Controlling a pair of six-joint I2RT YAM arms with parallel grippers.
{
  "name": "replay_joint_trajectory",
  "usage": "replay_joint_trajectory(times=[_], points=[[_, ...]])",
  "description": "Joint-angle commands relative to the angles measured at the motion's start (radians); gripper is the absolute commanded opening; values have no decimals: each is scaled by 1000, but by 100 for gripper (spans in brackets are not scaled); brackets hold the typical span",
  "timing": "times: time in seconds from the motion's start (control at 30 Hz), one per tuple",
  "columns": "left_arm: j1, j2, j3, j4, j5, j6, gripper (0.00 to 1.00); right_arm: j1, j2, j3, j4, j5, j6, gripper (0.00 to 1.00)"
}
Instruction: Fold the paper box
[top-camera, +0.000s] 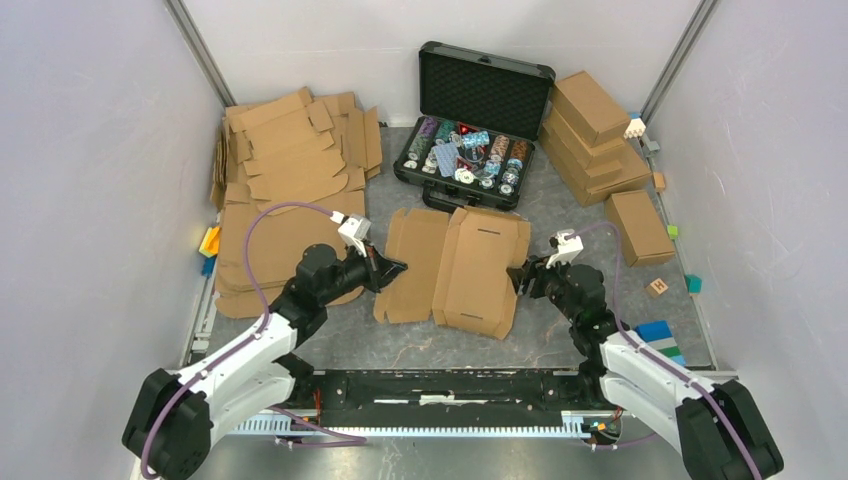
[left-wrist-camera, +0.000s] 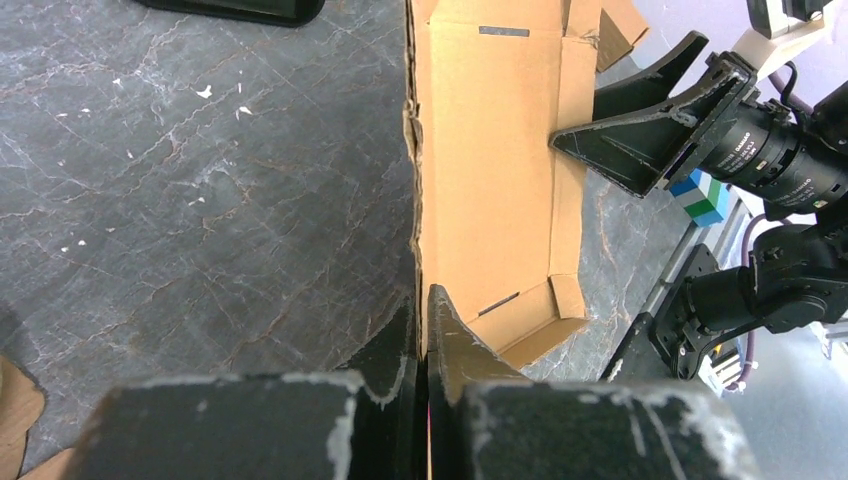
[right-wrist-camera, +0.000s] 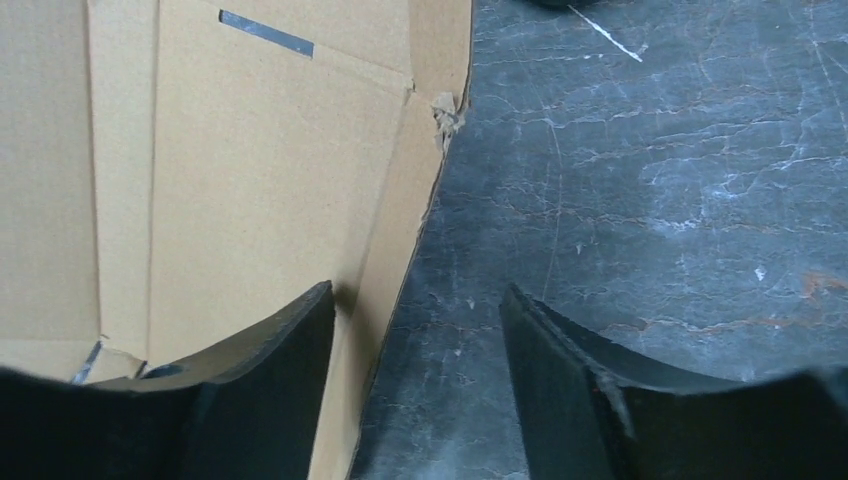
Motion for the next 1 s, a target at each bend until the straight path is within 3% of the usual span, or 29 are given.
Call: replay_joint_trajectory(times=[0.0,0.13,0.27,0.33,0.43,0.5,0.8,0.97], points=[[-7,-36,7,22,-16,60,2,3,-51,48,-54,-42,21,61],[-11,-52,0,34,-1,58,2,4,-37,78,-93,-63,23,46],[-12,-63,-6,43,10,56,2,4,21,120,-112,-99,8,21],[-13,-65,-8,43,12,56,5,4,27,132,-111,-107,5,19],[-12,-47,-7,50,24,42,37,4,17,151,-119,-82,-22,19],[-12,-9,6,50,21,15,49,3,12,168,-121,-80,-56,19],[-6,104,63,4,2,-25,46,8,-30,147,-24,-123,-86,2],[-6,-18,20,11,-32,-9,62,17,-104,101,47,-87,-120,2]])
